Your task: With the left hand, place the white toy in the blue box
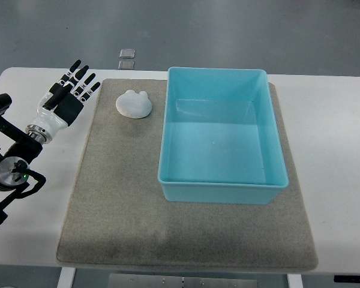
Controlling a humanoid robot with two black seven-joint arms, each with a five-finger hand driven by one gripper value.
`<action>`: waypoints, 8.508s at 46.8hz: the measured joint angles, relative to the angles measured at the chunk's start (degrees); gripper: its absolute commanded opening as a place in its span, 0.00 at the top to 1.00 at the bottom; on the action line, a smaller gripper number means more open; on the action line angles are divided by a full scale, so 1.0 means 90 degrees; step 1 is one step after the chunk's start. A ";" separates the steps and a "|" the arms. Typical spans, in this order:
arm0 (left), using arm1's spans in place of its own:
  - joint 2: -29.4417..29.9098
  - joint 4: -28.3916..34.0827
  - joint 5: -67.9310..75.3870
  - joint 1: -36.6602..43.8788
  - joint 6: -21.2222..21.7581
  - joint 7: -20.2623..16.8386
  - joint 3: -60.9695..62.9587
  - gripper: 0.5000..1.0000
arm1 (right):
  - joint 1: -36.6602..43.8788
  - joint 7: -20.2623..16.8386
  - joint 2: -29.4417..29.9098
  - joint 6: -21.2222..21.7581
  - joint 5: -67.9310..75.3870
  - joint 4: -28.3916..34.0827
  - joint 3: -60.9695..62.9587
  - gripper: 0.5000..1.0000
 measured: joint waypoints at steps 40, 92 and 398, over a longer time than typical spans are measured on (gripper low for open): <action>0.0004 0.0318 0.1159 -0.0440 -0.0213 -0.0085 0.0064 0.01 | 0.0000 0.0000 0.0000 0.0000 -0.0005 0.0000 0.0000 0.13; 0.0399 0.0780 0.7065 -0.1703 0.1049 -0.0568 0.0356 0.01 | 0.0000 0.0000 0.0000 0.0000 -0.0003 0.0000 0.0000 0.13; 0.0209 0.0290 -0.1984 -0.0995 0.0321 -0.0282 0.1344 0.01 | 0.0000 0.0000 0.0000 0.0000 0.0000 0.0000 0.0000 0.13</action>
